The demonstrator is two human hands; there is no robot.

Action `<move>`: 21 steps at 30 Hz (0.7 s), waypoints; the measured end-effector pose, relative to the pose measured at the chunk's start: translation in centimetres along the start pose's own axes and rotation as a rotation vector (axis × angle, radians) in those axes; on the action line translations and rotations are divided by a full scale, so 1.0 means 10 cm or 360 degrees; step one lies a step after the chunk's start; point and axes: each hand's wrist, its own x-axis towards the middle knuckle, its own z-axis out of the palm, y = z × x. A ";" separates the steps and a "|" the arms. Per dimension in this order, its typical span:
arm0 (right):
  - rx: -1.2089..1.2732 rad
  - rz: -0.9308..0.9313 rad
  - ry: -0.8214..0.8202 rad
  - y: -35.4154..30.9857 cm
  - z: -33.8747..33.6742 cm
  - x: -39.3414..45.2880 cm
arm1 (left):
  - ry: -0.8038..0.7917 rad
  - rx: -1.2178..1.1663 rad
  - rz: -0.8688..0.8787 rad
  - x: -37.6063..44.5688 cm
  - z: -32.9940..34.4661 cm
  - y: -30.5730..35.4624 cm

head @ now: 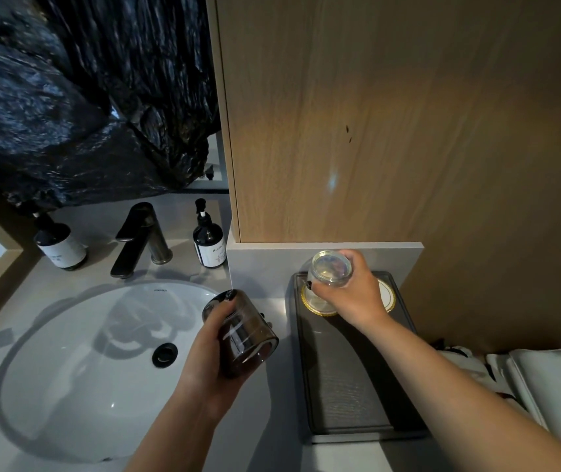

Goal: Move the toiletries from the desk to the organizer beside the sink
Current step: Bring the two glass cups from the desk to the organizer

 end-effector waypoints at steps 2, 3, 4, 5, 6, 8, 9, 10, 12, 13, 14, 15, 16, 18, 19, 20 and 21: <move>-0.0031 0.0021 -0.0014 0.01 0.00 0.00 | -0.0060 -0.0004 0.0007 0.00 0.02 0.01; -0.0045 0.0025 -0.0037 0.02 0.00 -0.01 | -0.0095 -0.0009 0.0010 0.00 0.03 0.02; -0.0037 0.0030 -0.0071 0.02 -0.01 -0.02 | -0.0133 -0.0002 0.0018 0.00 0.04 0.02; 0.0004 0.0040 -0.0100 0.02 -0.03 -0.03 | -0.0175 0.0022 0.0033 0.00 0.05 0.03; 0.0067 0.0047 -0.0103 0.00 -0.05 -0.05 | -0.0221 0.0072 0.0054 0.00 0.06 0.03; 0.0192 0.0016 -0.0014 -0.09 -0.14 -0.09 | -0.0314 0.0264 0.0138 0.01 0.08 0.05; 0.0256 -0.0021 0.0040 -0.17 -0.20 -0.11 | -0.0352 0.0409 0.0209 0.01 0.11 0.06; 0.0324 -0.0067 0.0064 -0.26 -0.27 -0.13 | -0.0354 0.0583 0.0295 0.02 0.14 0.06; 0.0410 -0.0165 0.0002 -0.46 -0.40 -0.18 | -0.0312 0.0984 0.0551 0.03 0.25 0.05; 0.0399 -0.0207 -0.0067 -0.54 -0.45 -0.22 | -0.0312 0.1165 0.0700 0.03 0.30 0.04; 0.0364 -0.0232 -0.0146 -0.60 -0.50 -0.26 | -0.0342 0.1296 0.0825 0.04 0.36 0.01; 0.0312 -0.0231 -0.0223 -0.64 -0.54 -0.30 | -0.0384 0.1395 0.0923 0.04 0.42 -0.02; 0.0261 -0.0204 -0.0297 -0.67 -0.58 -0.36 | -0.0417 0.1483 0.1005 0.05 0.47 -0.06; 0.0189 -0.0119 -0.0369 -0.67 -0.63 -0.46 | -0.0457 0.1633 0.1147 0.08 0.55 -0.14; 0.0183 -0.0079 -0.0359 -0.65 -0.65 -0.50 | -0.0471 0.1702 0.1206 0.10 0.58 -0.19; 0.0204 -0.0042 -0.0331 -0.63 -0.67 -0.54 | -0.0474 0.1758 0.1246 0.11 0.61 -0.23; 0.0240 -0.0005 -0.0300 -0.59 -0.69 -0.58 | -0.0482 0.1783 0.1282 0.12 0.64 -0.28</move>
